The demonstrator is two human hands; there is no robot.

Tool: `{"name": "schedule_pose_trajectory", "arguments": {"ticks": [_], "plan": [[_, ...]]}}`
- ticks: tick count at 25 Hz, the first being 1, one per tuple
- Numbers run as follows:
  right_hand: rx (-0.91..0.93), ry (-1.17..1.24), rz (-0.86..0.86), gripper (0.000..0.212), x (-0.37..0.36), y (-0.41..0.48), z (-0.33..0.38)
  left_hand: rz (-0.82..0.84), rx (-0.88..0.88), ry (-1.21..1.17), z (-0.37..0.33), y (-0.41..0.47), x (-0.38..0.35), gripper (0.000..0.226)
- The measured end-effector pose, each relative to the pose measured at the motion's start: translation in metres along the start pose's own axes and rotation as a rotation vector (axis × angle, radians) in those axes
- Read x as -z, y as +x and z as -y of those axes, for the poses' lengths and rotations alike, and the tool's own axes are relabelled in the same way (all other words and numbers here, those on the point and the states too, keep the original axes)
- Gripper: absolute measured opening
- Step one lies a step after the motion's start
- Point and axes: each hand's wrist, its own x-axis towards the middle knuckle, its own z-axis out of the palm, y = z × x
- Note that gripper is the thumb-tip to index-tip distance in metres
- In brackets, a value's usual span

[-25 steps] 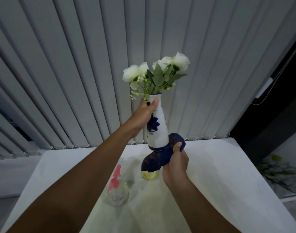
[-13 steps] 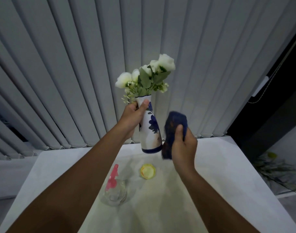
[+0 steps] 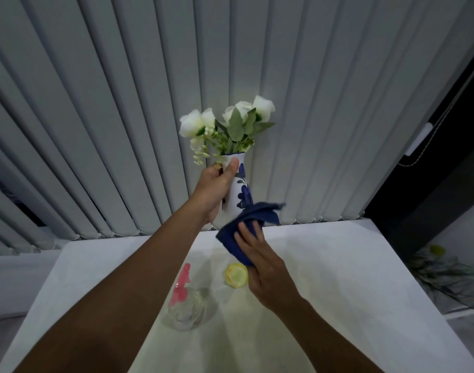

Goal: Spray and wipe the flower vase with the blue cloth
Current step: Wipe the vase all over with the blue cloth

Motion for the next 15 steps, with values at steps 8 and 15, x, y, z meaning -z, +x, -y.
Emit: {"name": "schedule_pose_trajectory", "arguments": {"ticks": [8,15], "plan": [[-1.054,0.711,-0.522,0.025,0.011,0.002,0.014,0.155,-0.041,0.044,-0.019,0.001,0.0,0.031],[-1.224,1.291,-0.694,0.03,0.025,0.041,0.039,0.204,-0.05,0.06,-0.008,-0.001,-0.008,0.047]]}}
